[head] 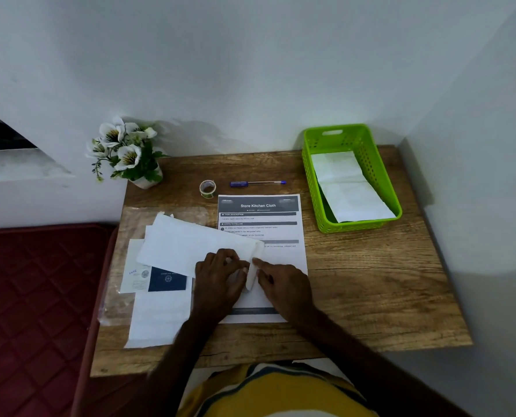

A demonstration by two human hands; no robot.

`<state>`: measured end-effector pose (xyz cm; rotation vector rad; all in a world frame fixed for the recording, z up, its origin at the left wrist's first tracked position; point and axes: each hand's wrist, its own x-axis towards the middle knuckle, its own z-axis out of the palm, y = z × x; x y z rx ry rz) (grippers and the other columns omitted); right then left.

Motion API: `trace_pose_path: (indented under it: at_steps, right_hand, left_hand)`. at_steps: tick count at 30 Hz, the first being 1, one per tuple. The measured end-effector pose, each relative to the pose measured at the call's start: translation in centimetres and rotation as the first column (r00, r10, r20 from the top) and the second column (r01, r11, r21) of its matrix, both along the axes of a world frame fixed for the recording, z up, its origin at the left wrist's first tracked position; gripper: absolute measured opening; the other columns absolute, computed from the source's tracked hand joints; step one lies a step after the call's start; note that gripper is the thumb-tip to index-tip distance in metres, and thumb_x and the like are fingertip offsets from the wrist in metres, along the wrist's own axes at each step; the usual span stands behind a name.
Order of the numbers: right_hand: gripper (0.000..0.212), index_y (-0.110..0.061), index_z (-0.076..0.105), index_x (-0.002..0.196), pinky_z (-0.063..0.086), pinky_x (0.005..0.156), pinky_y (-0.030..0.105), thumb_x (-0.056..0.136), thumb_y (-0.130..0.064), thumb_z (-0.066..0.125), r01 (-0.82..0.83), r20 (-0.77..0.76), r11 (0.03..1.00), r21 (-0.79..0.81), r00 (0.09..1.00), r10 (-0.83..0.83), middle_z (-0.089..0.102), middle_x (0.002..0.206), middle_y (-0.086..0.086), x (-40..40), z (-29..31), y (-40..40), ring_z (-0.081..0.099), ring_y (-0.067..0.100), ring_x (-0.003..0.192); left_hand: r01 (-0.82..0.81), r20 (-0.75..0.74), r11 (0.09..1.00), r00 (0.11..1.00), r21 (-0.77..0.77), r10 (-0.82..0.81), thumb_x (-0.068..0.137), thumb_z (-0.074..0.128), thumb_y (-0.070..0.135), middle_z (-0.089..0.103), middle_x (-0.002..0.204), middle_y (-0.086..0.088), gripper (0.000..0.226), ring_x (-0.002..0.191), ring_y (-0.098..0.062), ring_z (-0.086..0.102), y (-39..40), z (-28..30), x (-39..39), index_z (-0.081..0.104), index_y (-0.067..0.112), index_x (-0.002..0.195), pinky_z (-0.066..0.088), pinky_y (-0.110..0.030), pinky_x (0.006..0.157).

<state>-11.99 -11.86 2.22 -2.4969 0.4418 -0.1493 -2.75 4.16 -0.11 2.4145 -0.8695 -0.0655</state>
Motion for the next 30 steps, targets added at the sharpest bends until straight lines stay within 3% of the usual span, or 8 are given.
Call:
trace_pose_path:
  at_steps: [3, 7, 13, 16, 19, 22, 27, 30]
  right_hand:
    - [0.037, -0.035, 0.064, 0.135, 0.053, 0.062, 0.034, 0.099, -0.039, 0.058, -0.032, -0.023, 0.995, -0.09, 0.999, 0.03, 0.077, 0.086, 0.006, 0.4, 0.0, 0.0, 0.07, 0.024, 0.074]
    - [0.036, -0.035, 0.07, 0.127, 0.047, 0.05, 0.025, 0.091, -0.035, 0.071, -0.068, -0.013, 0.976, -0.209, 0.998, 0.066, 0.072, 0.069, 0.003, 0.4, -0.1, -0.4, 0.067, 0.02, 0.058]
    - [0.046, -0.03, 0.065, 0.135, 0.046, 0.043, 0.027, 0.09, -0.04, 0.064, -0.111, -0.06, 0.955, -0.274, 0.993, 0.098, 0.065, 0.058, 0.001, 0.4, -0.8, -0.5, 0.061, 0.017, 0.047]
    - [0.057, -0.033, 0.044, 0.152, 0.042, 0.052, 0.029, 0.098, -0.042, 0.057, -0.13, -0.129, 0.943, -0.308, 0.987, 0.094, 0.069, 0.071, 0.005, 0.7, 0.0, -0.4, 0.066, 0.021, 0.061]
    - [0.063, -0.033, 0.014, 0.162, 0.037, 0.066, 0.033, 0.105, -0.043, 0.04, -0.168, -0.265, 0.965, -0.202, 0.958, 0.111, 0.071, 0.094, 0.011, 1.6, 1.2, -0.4, 0.068, 0.027, 0.084]
    - [0.068, -0.03, 0.007, 0.163, 0.036, 0.068, 0.033, 0.104, -0.043, 0.039, -0.149, -0.294, 0.965, -0.215, 0.952, 0.082, 0.07, 0.099, 0.012, 2.3, 2.0, -0.2, 0.067, 0.028, 0.088]
    - [0.069, -0.024, 0.018, 0.163, 0.036, 0.064, 0.033, 0.102, -0.041, 0.046, -0.164, -0.241, 0.945, -0.281, 0.966, 0.096, 0.072, 0.092, 0.013, 2.6, 1.5, -0.1, 0.069, 0.03, 0.08]
    - [0.071, -0.018, 0.038, 0.156, 0.032, 0.053, 0.028, 0.094, -0.04, 0.062, -0.185, -0.188, 0.903, -0.388, 0.975, 0.119, 0.069, 0.068, 0.006, 2.0, 0.8, 0.0, 0.065, 0.022, 0.056]
  left_hand:
    - [-0.04, -0.04, 0.999, 0.998, -0.02, 0.039, 0.094, 0.061, 0.053, 0.063, 0.117, 0.008, 0.033, 0.107, -0.014, 0.054, 0.0, 0.3, -0.3, 0.067, 0.027, 0.114, 0.041, -0.036, 0.087]
    - [0.066, 0.037, 0.989, 0.997, 0.129, -0.071, 0.098, 0.054, 0.053, 0.058, 0.129, 0.004, 0.041, 0.112, -0.021, 0.053, 0.7, -0.4, -0.6, 0.064, 0.036, 0.134, 0.041, -0.038, 0.089]
    - [0.072, 0.143, 0.976, 0.984, 0.204, -0.102, 0.1, 0.051, 0.045, 0.06, 0.136, -0.003, 0.037, 0.118, -0.026, 0.054, 1.1, -0.9, -1.4, 0.068, 0.036, 0.132, 0.04, -0.041, 0.093]
    - [0.08, 0.158, 0.978, 0.981, 0.193, -0.111, 0.101, 0.05, 0.045, 0.06, 0.138, -0.005, 0.038, 0.121, -0.026, 0.053, 1.2, -1.0, -1.5, 0.068, 0.033, 0.133, 0.037, -0.04, 0.096]
    - [0.083, 0.17, 0.976, 0.978, 0.203, -0.119, 0.101, 0.051, 0.043, 0.06, 0.139, -0.006, 0.039, 0.122, -0.029, 0.055, 1.2, -0.9, -1.8, 0.066, 0.031, 0.135, 0.037, -0.042, 0.099]
    - [0.07, 0.166, 0.967, 0.98, 0.245, -0.112, 0.103, 0.047, 0.046, 0.054, 0.148, -0.007, 0.043, 0.131, -0.032, 0.052, 1.3, -1.0, -2.1, 0.062, 0.031, 0.14, 0.035, -0.049, 0.107]
    - [0.08, 0.174, 0.944, 0.975, 0.319, -0.141, 0.106, 0.035, 0.05, 0.03, 0.167, -0.008, 0.05, 0.153, -0.032, 0.028, 1.2, -0.8, -2.2, 0.05, 0.031, 0.15, 0.025, -0.059, 0.121]
    - [0.08, 0.145, 0.934, 0.98, 0.347, -0.138, 0.107, 0.032, 0.051, 0.021, 0.17, -0.004, 0.053, 0.156, -0.029, 0.022, 1.2, -1.1, -2.2, 0.041, 0.032, 0.155, 0.024, -0.058, 0.122]
